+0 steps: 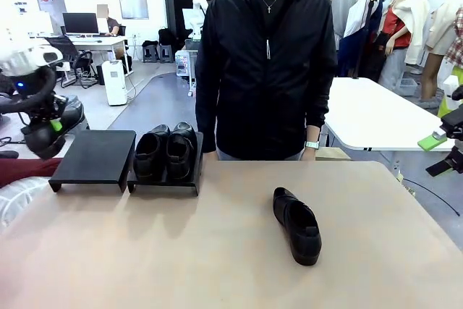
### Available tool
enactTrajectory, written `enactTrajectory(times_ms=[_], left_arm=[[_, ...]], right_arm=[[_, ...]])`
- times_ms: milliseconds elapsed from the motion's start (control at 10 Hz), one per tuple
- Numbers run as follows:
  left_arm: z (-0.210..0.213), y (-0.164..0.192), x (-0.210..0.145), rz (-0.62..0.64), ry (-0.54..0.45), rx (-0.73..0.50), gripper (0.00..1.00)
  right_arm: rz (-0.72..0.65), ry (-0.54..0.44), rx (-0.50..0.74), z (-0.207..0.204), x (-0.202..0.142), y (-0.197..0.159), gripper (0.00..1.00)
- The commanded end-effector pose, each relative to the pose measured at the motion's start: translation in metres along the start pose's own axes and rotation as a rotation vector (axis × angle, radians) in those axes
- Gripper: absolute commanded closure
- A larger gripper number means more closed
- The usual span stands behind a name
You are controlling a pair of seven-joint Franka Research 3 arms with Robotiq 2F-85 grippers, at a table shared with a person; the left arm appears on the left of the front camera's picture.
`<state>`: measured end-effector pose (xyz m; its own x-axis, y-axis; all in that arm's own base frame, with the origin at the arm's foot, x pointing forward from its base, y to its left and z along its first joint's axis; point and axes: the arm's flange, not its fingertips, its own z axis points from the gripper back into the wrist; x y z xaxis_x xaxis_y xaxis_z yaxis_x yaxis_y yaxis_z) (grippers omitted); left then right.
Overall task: Organize the shoes by placing them on the stand.
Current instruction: Place the Shoe from the middle of the table onto the Shoes Stand.
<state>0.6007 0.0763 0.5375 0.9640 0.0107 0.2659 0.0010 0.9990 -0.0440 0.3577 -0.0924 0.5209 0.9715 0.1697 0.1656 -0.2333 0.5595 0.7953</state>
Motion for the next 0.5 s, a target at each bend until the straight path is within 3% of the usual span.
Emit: enactTrajectory(times_ms=[0, 400], left_arm=[[-0.017, 0.000, 0.000, 0.011, -0.100, 0.019, 1.00], [-0.067, -0.030, 0.007, 0.023, -0.147, 0.093, 1.00]], right_arm=[[0.030, 0.012, -0.009, 0.004, -0.001, -0.001, 0.00], [0.030, 0.012, -0.009, 0.004, -0.001, -0.001, 0.00]])
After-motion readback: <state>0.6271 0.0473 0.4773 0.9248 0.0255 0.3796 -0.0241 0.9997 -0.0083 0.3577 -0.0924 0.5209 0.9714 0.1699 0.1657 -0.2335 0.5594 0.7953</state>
